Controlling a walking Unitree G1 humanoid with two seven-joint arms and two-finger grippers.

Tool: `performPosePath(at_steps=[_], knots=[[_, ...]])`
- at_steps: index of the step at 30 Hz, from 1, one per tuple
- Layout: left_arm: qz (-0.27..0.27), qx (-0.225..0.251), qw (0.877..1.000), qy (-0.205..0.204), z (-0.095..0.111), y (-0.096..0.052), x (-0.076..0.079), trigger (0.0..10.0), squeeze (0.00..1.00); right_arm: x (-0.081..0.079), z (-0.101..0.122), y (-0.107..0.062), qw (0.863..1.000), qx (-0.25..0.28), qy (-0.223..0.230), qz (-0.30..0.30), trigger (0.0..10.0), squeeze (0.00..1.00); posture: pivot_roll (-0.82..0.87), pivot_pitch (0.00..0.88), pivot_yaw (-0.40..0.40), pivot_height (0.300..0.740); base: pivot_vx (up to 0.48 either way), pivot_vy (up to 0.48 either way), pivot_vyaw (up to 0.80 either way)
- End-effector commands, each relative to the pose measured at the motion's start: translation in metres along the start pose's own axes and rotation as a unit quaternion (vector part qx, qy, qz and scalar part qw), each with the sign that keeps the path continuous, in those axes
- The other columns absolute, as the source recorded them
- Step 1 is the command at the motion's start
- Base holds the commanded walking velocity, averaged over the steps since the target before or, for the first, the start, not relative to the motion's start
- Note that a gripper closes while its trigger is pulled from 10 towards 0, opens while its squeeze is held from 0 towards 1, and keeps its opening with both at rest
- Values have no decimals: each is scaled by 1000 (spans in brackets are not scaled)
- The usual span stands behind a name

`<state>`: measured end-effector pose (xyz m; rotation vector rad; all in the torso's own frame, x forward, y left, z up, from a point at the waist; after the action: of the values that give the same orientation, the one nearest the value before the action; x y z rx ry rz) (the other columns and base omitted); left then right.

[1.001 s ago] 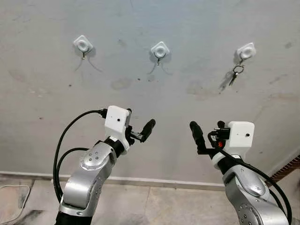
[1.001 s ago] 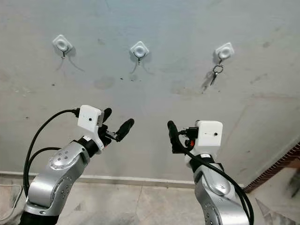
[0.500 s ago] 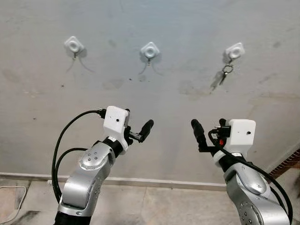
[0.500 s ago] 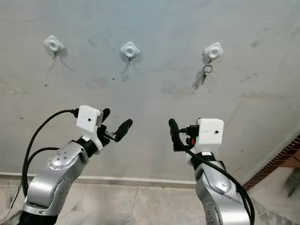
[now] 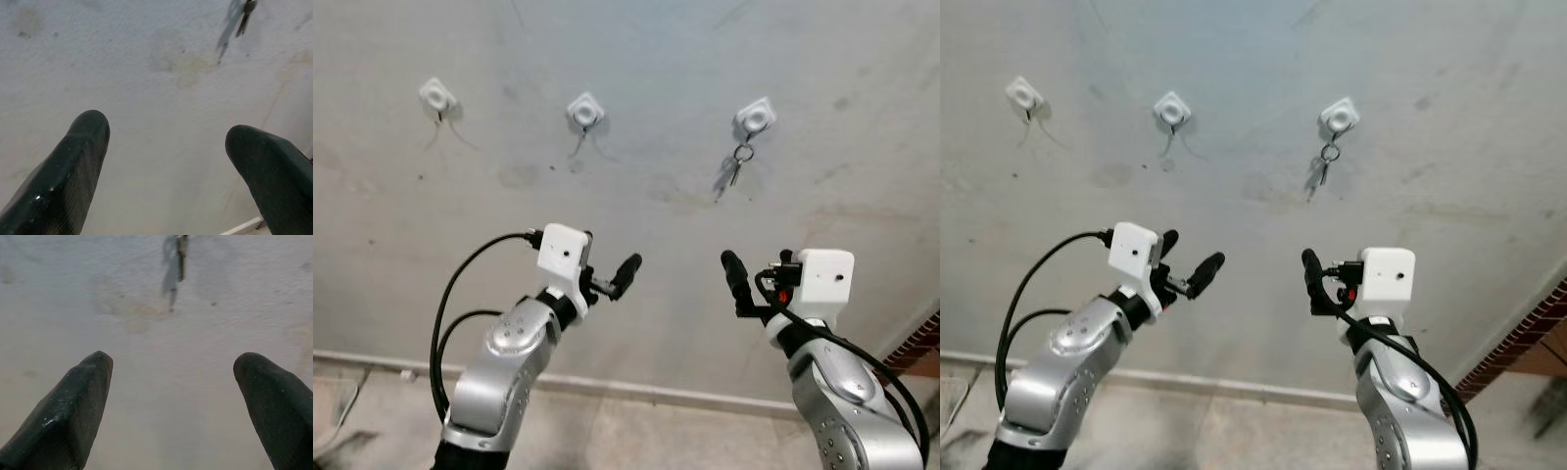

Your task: Hang keys on a hook

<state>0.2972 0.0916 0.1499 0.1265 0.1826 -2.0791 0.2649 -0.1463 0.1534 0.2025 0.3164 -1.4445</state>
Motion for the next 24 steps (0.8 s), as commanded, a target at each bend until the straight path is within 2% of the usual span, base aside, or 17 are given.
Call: performPosePath(at_steps=[1,14,15,18,22,24], knots=[[9,1,1000,3,1,0,-4,10000,0,2,0,0,1000,-2,0,0,10000,0,51,0,8,740,0,0,0],[16,-3,1000,-12,-1,1,-6,10000,0,2,-4,0,1000,-14,3,1,10000,0,50,0,5,740,0,0,0],[16,-2,1000,-13,-1,1,-6,10000,0,3,-4,0,1000,-12,-15,-5,10000,0,47,0,6,740,0,0,0],[16,-2,1000,-12,0,1,-5,10000,0,3,-4,0,1000,-10,-25,-11,10000,0,47,0,7,740,0,0,0],[17,-3,1000,-9,0,2,-5,10000,0,2,-3,0,1000,-3,-17,-6,10000,0,45,0,7,740,-386,0,0],[18,-5,1000,-10,-1,2,-5,10000,0,2,-1,0,999,8,-36,1,10000,0,45,0,8,740,-480,0,0]])
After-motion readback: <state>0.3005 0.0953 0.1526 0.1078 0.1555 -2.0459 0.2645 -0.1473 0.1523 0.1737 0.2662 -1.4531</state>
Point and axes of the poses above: a point about 5 cm out from each wrist's last joint towards the gripper, its own y axis pointing out of the wrist towards the gripper, its own z axis along the axis of the wrist's last joint, x = y × z, the point moved 2 cm from there along y, pointing out of the wrist towards the gripper, and after that the axes turned 13 degrees about y, right-handed, at the moved point
